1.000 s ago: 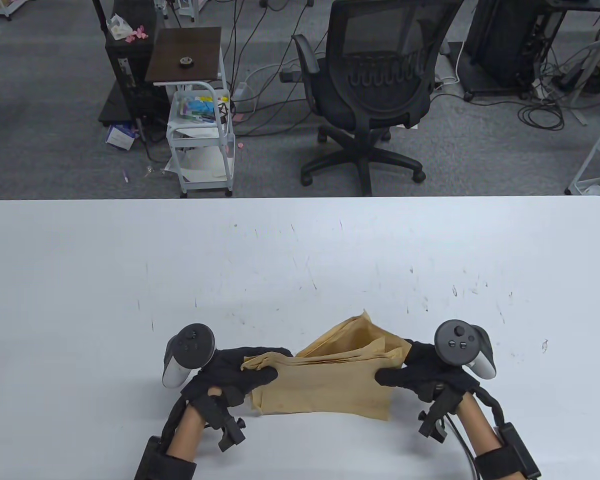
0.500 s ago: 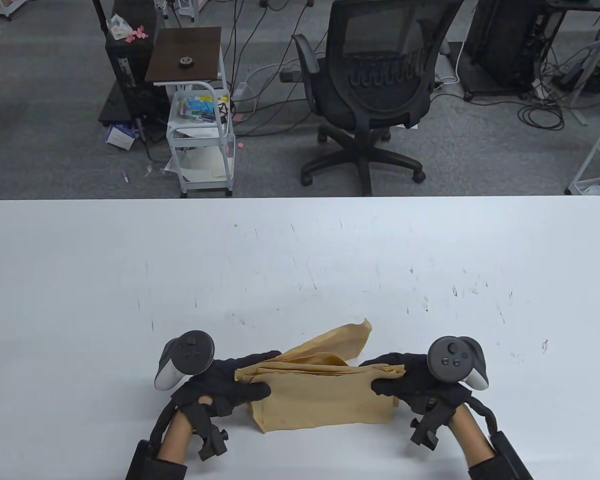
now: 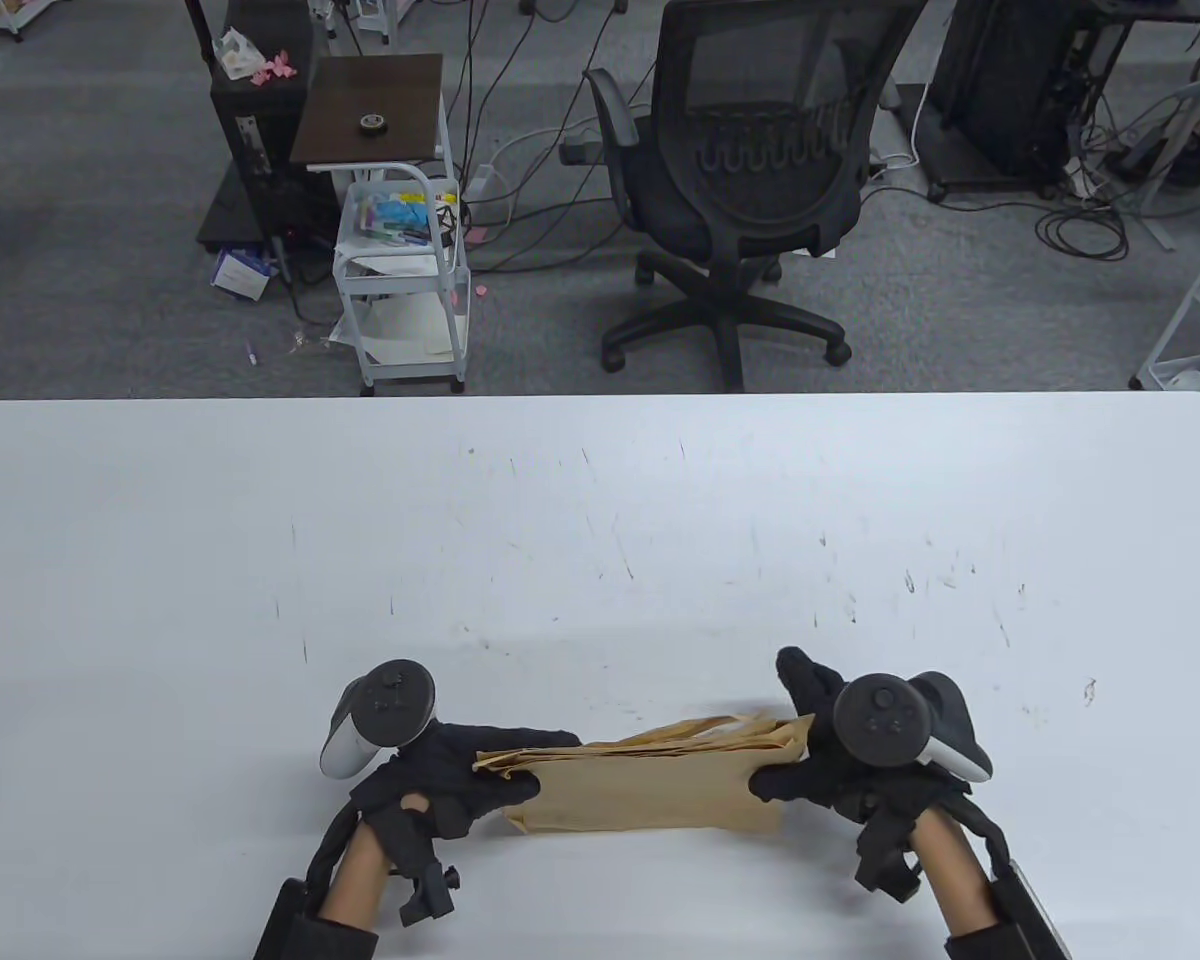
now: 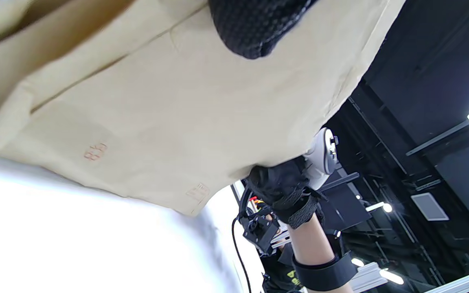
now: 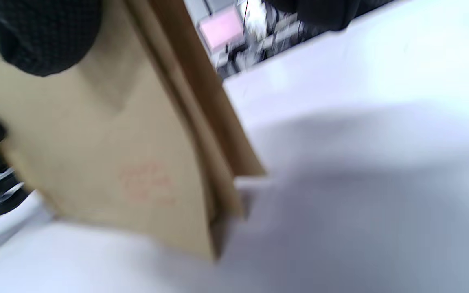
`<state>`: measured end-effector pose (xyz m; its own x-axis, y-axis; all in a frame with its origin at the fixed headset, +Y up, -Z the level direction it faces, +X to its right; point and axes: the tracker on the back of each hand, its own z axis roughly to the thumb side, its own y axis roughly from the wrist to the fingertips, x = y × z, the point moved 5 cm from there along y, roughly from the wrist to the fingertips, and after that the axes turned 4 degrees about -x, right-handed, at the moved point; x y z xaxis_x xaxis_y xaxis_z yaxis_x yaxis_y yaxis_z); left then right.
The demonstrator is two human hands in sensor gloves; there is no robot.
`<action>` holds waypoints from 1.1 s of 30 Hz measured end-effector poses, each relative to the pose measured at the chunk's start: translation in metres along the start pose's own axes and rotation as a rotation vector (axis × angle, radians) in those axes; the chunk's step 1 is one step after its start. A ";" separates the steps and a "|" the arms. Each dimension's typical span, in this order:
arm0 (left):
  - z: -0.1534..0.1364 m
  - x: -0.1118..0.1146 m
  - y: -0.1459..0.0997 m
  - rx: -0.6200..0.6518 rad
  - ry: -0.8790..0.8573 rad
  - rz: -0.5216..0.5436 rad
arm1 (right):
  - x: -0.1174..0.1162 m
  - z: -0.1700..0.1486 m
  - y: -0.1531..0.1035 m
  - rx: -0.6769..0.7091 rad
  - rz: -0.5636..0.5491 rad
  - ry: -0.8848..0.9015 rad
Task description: Push scattered envelopes inward from both sides into a neat stack
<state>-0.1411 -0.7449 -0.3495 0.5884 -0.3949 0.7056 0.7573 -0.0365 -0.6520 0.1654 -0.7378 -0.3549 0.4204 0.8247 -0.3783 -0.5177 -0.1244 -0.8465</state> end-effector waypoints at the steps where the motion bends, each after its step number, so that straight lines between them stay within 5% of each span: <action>1: 0.001 0.001 0.000 0.003 -0.002 -0.004 | -0.002 0.003 0.002 0.045 -0.017 0.104; 6: -0.005 -0.007 -0.004 -0.021 0.022 0.071 | -0.005 -0.005 0.012 0.112 -0.035 0.427; 12: 0.017 -0.020 -0.010 0.102 0.040 0.281 | 0.027 0.016 -0.003 0.163 -0.253 0.329; 16: -0.007 -0.007 -0.003 -0.079 0.217 0.151 | -0.006 -0.003 0.009 0.058 -0.106 0.205; 20: 0.015 -0.009 -0.005 0.013 0.260 0.245 | 0.021 0.014 0.001 0.138 -0.295 0.274; 23: -0.003 -0.001 0.000 -0.088 0.328 0.182 | -0.007 -0.004 0.008 0.026 -0.118 0.214; 27: 0.008 0.000 0.002 -0.006 0.196 0.214 | 0.019 0.008 0.003 0.093 -0.281 0.280; 31: 0.002 0.005 0.005 -0.030 0.275 0.207 | -0.006 -0.007 0.007 -0.004 -0.131 0.168; 33: 0.009 0.006 0.006 -0.018 0.235 0.207 | 0.013 0.001 0.004 0.037 -0.242 0.208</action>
<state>-0.1310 -0.7389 -0.3467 0.6466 -0.5970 0.4749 0.6216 0.0514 -0.7817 0.1678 -0.7271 -0.3631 0.6761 0.6970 -0.2389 -0.4087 0.0850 -0.9087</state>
